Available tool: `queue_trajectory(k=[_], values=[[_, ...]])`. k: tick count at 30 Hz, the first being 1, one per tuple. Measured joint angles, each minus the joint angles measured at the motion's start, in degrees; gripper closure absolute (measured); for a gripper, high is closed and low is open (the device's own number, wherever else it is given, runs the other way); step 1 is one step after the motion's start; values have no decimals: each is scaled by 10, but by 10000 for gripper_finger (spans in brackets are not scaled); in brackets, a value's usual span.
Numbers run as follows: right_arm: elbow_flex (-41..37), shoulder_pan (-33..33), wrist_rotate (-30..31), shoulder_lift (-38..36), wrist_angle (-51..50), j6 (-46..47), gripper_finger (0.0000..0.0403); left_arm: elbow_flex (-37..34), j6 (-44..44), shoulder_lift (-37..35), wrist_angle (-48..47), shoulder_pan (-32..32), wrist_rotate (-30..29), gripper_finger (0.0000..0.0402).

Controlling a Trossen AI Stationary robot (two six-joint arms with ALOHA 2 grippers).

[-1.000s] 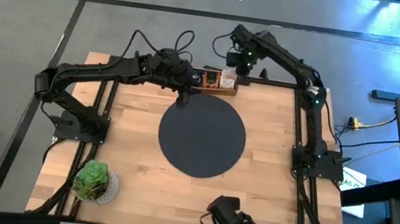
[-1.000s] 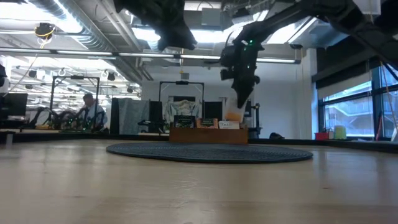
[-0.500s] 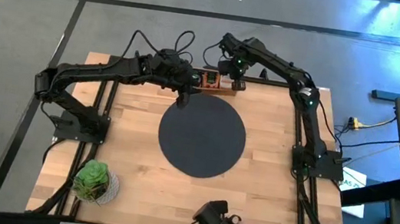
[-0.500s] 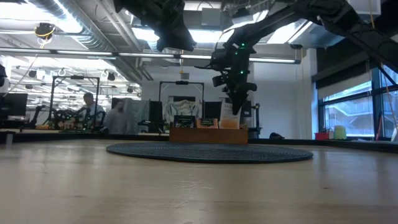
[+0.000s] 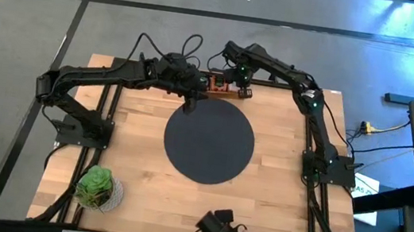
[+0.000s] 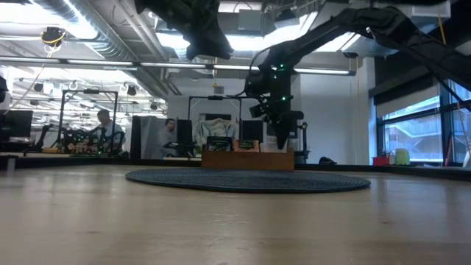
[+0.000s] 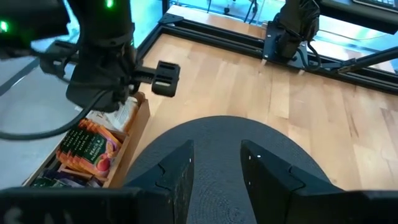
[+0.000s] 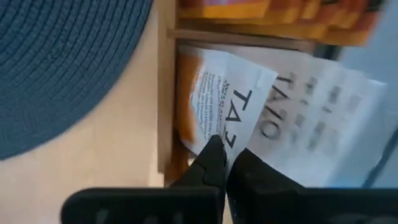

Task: Pick & Place Tea
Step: Put the white tea bag into the right section of the wooden organizer

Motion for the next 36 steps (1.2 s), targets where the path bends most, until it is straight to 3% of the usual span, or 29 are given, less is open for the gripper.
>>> queue_trajectory(k=[12, 20, 26, 36], values=[[0, 14, -2, 21, -1, 15, 388, 0, 3, 0, -1, -4, 0, 274], [1, 14, -12, 21, -11, 33, 336, 0, 10, 0, -2, -4, 0, 274], [2, 14, 25, 20, -25, 43, 288, 0, 10, 0, -2, -4, 0, 274], [3, 13, 0, -14, -31, 67, 278, 0, 17, 0, -10, -3, -2, 274]])
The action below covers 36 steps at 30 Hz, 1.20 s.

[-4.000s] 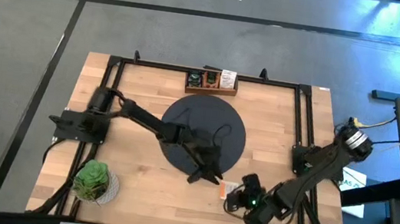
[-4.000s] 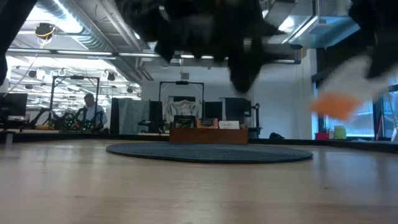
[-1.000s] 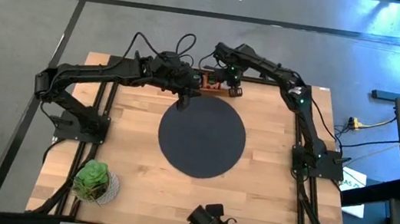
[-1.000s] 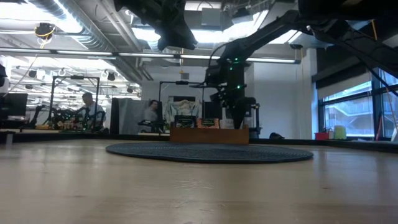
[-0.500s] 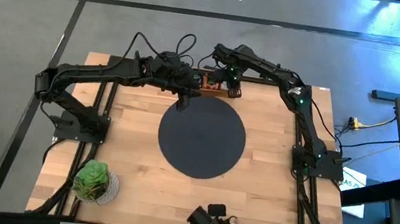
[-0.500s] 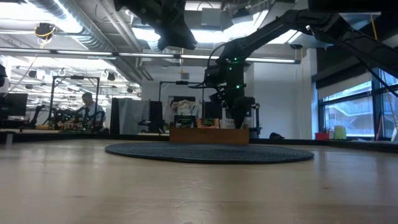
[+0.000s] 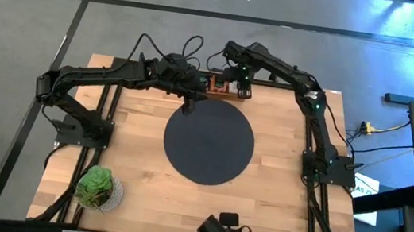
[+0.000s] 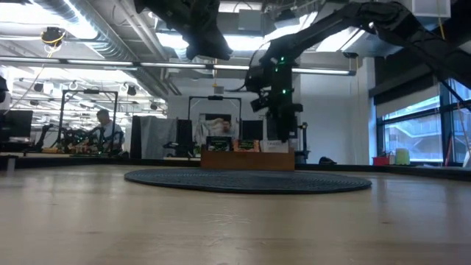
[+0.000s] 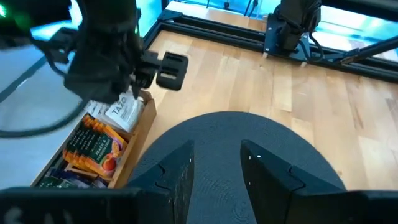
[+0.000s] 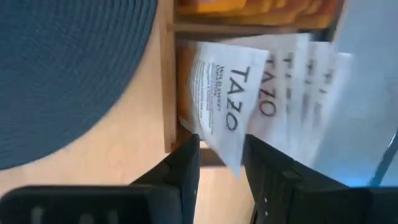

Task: Pick & Place Tea
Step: Put the white tea bag into the right section of the wooden organizer, then return to Home Position

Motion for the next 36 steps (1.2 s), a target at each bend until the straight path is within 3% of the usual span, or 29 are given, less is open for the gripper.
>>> queue_trajectory(k=[2, 4, 10, 13, 15, 17, 26, 32, 36], values=[[0, 0, -9, -16, -2, 15, 278, 0, 8, 0, -4, 0, -5, 274], [0, -6, -59, -39, -3, 43, 278, 0, 0, 0, -10, 2, -16, 274], [-16, -54, -417, -136, -18, 101, 278, -62, -26, -66, 32, 43, 49, 274], [-69, -68, -493, -198, 18, 122, 278, -148, -67, -136, 106, 69, 63, 274], [-132, -70, -487, -251, 85, 180, 278, -203, -93, -192, 155, 83, 57, 274], [-216, -70, -443, -317, 163, 243, 278, -248, -113, -251, 178, 94, 51, 274], [-632, -5, -285, -664, 529, 507, 278, -382, -164, -450, 182, 97, 48, 274], [-821, 93, -203, -839, 711, 637, 278, -482, -207, -568, 179, 87, 46, 274], [-910, 164, -110, -919, 825, 682, 278, -527, -225, -642, 175, 86, 46, 274]])
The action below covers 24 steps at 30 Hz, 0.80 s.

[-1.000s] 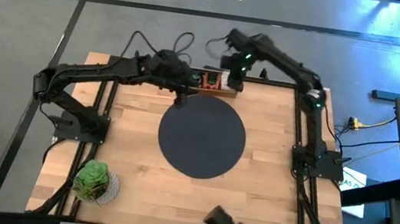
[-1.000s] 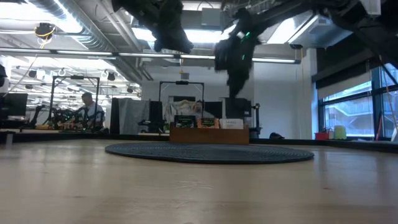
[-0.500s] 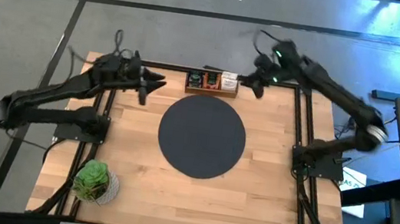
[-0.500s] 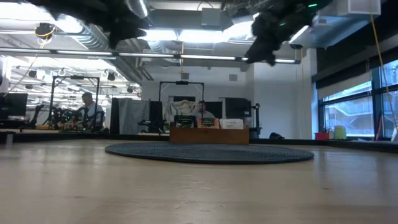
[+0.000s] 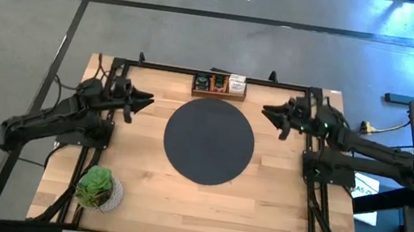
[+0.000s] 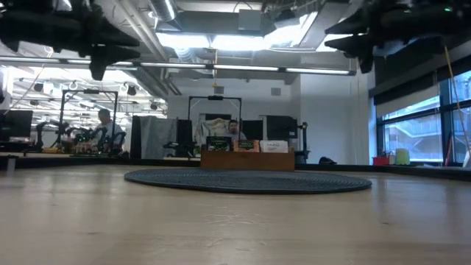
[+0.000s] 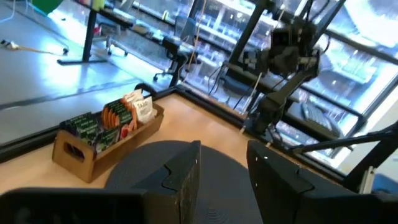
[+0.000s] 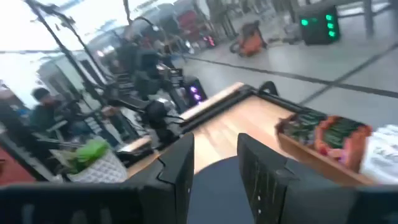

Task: Pick & Place Tea
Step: Return to Home Position

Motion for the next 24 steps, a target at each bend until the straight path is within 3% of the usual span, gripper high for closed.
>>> queue_trajectory(k=[4, 11, 24], values=[[-50, 59, 56, -38, 39, 7, 278, -29, -10, -67, -19, 0, -11, 274], [-80, 142, 165, -44, 82, -9, 278, -67, -9, -163, -82, -1, -108, 274], [-133, 252, 281, -44, 177, -37, 278, -94, 5, -163, -101, -1, -138, 274]])
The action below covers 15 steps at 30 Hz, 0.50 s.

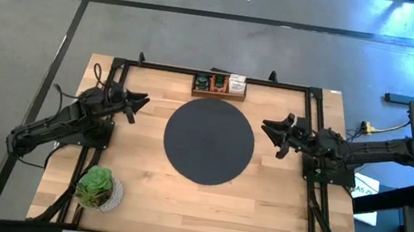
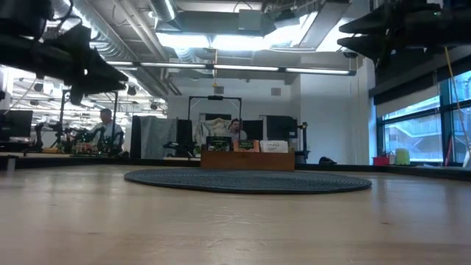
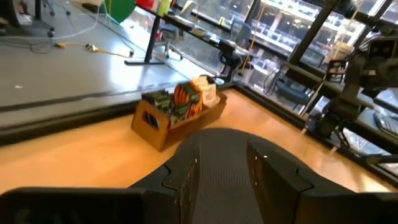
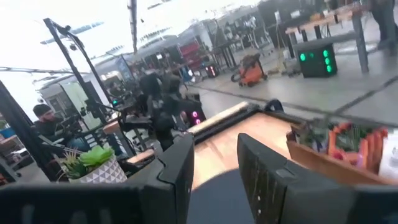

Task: Pick & Place Tea
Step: Return to Home Position

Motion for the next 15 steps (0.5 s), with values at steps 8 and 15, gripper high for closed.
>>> queue_trajectory(k=[8, 15], values=[[-5, 22, 10, 0, 34, -40, 278, -32, 2, 0, 46, 0, -2, 274], [-5, 39, 27, -1, 29, -66, 278, -32, 35, 4, 45, 0, -2, 274]])
